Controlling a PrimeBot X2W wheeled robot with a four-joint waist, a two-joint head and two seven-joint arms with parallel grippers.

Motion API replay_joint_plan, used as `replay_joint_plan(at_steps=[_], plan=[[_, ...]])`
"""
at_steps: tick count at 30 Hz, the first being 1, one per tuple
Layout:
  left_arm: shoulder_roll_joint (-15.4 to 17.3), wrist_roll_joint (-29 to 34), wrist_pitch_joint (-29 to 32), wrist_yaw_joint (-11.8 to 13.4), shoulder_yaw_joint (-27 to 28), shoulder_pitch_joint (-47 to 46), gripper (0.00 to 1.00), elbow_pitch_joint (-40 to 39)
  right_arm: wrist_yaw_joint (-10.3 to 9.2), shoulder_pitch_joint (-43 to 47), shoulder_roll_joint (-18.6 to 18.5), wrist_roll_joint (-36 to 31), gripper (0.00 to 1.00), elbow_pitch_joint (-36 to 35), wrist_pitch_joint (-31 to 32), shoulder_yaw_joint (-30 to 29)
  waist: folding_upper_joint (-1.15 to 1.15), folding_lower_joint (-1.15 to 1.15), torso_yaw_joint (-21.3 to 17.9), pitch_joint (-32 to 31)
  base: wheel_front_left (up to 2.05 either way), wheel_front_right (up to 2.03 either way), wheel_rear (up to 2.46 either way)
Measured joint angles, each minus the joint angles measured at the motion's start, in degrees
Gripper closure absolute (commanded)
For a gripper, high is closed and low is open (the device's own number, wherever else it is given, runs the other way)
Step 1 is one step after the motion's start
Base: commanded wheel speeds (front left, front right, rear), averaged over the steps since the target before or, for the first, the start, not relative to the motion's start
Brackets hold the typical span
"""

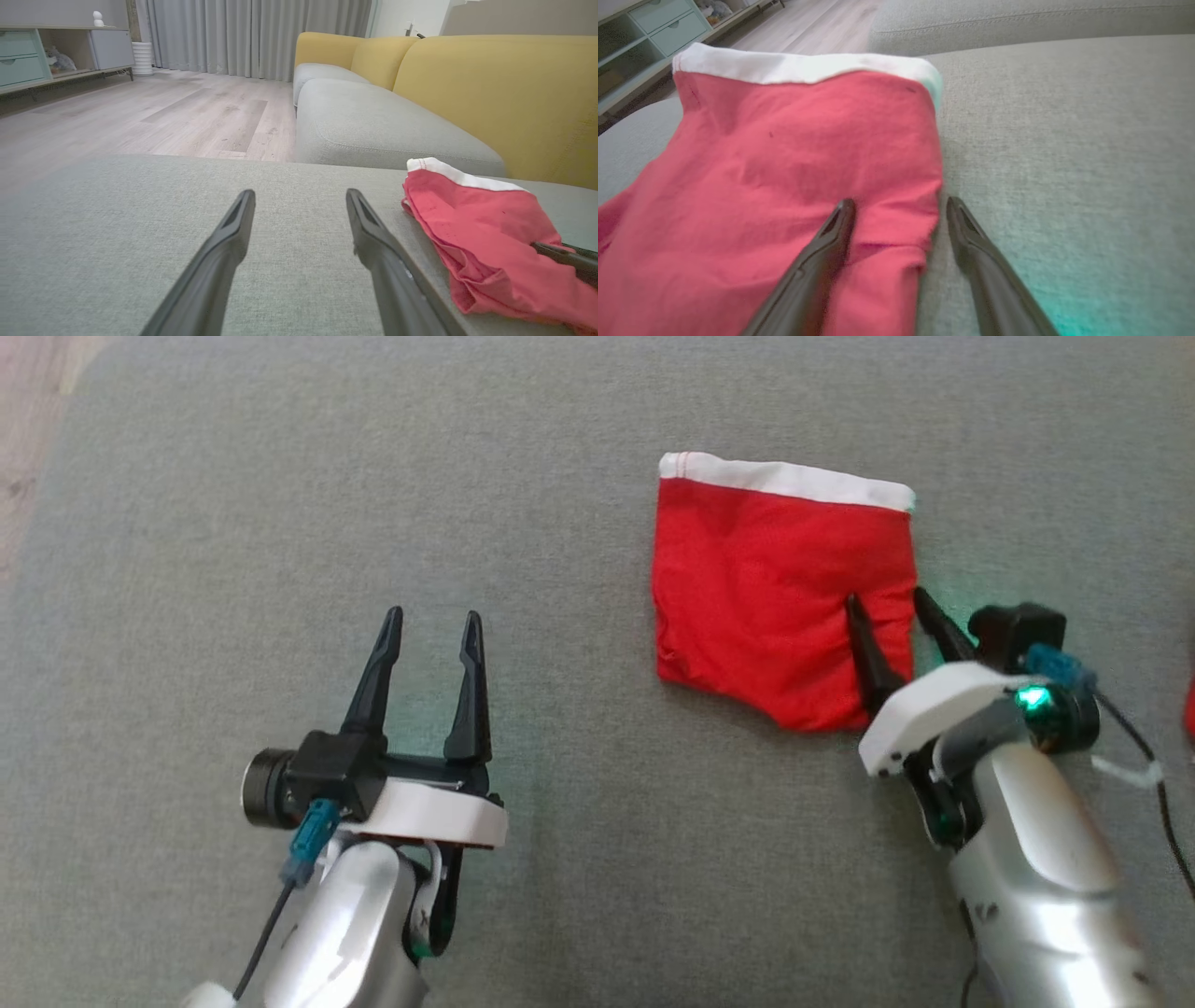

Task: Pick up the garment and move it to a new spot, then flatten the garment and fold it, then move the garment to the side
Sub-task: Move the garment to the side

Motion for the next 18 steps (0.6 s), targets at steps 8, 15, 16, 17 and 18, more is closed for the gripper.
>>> replay_joint_plan(at_steps=[8, 15, 16, 17, 18], plan=[[0.00, -0.56, 0.00, 0.60, -0.04, -0.09, 0.00, -0.10, 0.00, -4.98, -0.48, 0.53, 1.00, 5.46, 1.66, 1.79, 0.00, 0.00, 0.77, 0.44, 0.00, 0.00, 0.00], [0.00, -0.46, 0.00, 0.60, 0.22, -0.08, 0.00, 0.09, 0.00, -5.94, -0.27, -7.57, 1.00, 7.92, -2.57, 3.53, 0.00, 0.00, -1.39, -0.53, 0.00, 0.00, 0.00], [0.00, -0.46, 0.00, 0.57, 0.30, -0.08, 0.00, 0.12, 0.00, -5.93, -0.30, -8.43, 1.00, 8.15, -3.07, 3.46, 0.00, 0.00, -1.85, -0.80, 0.00, 0.00, 0.00], [0.00, -0.37, 0.00, 0.53, 0.35, -0.08, 0.00, 0.16, 0.00, -5.93, -0.33, -9.28, 1.00, 8.23, -3.38, 3.42, 0.00, 0.00, -2.31, -1.10, 0.00, 0.00, 0.00], [0.01, -0.14, 0.00, 0.41, 0.42, -0.07, 0.00, 0.24, 0.00, -5.92, -0.36, -9.87, 1.00, 8.23, -3.79, 3.48, 0.00, 0.00, -2.80, -1.42, 0.00, 0.00, 0.00]])
